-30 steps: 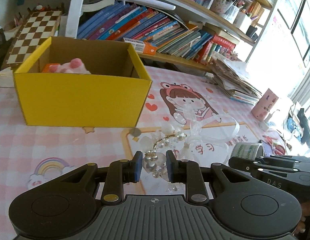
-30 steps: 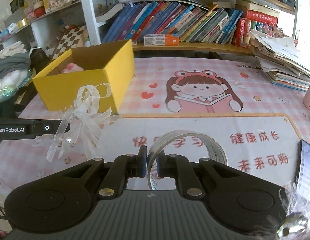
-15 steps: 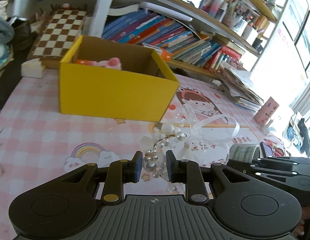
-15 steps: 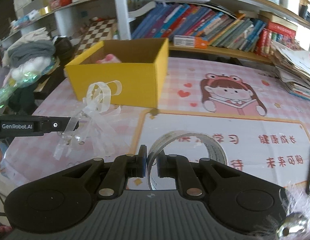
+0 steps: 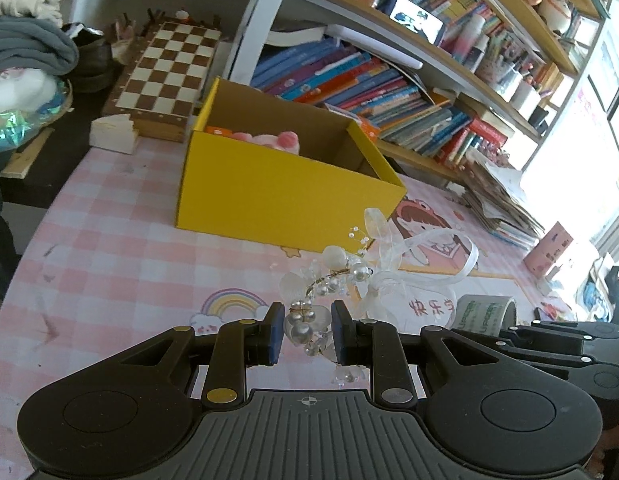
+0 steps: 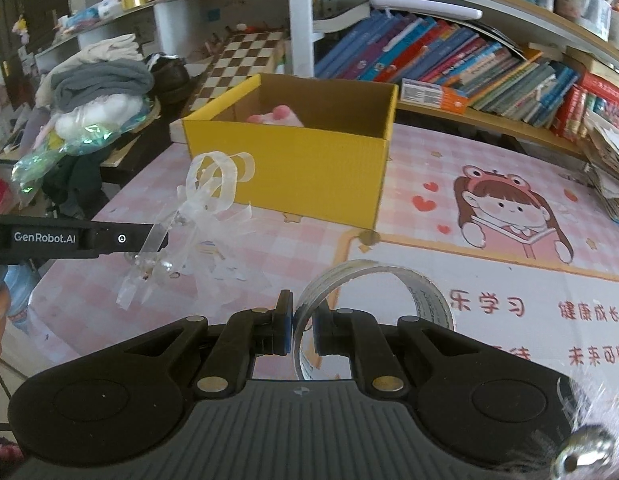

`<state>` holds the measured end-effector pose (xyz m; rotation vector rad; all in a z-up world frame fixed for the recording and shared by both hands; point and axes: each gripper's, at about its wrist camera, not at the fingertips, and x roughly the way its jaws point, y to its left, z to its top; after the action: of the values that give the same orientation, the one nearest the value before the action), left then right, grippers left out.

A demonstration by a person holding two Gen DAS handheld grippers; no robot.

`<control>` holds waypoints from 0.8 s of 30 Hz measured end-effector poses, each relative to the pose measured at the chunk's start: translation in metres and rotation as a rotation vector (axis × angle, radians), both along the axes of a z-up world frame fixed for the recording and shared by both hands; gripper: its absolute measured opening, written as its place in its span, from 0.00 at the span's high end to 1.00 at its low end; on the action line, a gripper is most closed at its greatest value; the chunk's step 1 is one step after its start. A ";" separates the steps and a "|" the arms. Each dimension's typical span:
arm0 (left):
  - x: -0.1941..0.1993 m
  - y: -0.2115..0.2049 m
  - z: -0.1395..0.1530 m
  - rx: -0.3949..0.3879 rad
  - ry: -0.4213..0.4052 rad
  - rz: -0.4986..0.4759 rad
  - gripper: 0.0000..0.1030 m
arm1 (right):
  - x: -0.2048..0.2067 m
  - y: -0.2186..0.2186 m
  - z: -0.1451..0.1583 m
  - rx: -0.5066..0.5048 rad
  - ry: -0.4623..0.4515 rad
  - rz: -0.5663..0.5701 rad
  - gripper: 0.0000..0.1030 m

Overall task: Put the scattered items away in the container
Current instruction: 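Carry the tape roll and pearl ribbon accessory in both tools over the yellow box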

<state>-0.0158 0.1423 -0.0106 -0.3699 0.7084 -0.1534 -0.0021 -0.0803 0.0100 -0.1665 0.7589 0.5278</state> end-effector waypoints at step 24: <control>0.010 0.012 0.005 -0.016 -0.014 0.032 0.77 | 0.011 0.019 0.002 -0.003 -0.021 0.049 0.91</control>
<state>-0.0057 0.1546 -0.0060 -0.3946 0.6878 -0.1317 0.0085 -0.0610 0.0120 -0.1938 0.7366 0.5702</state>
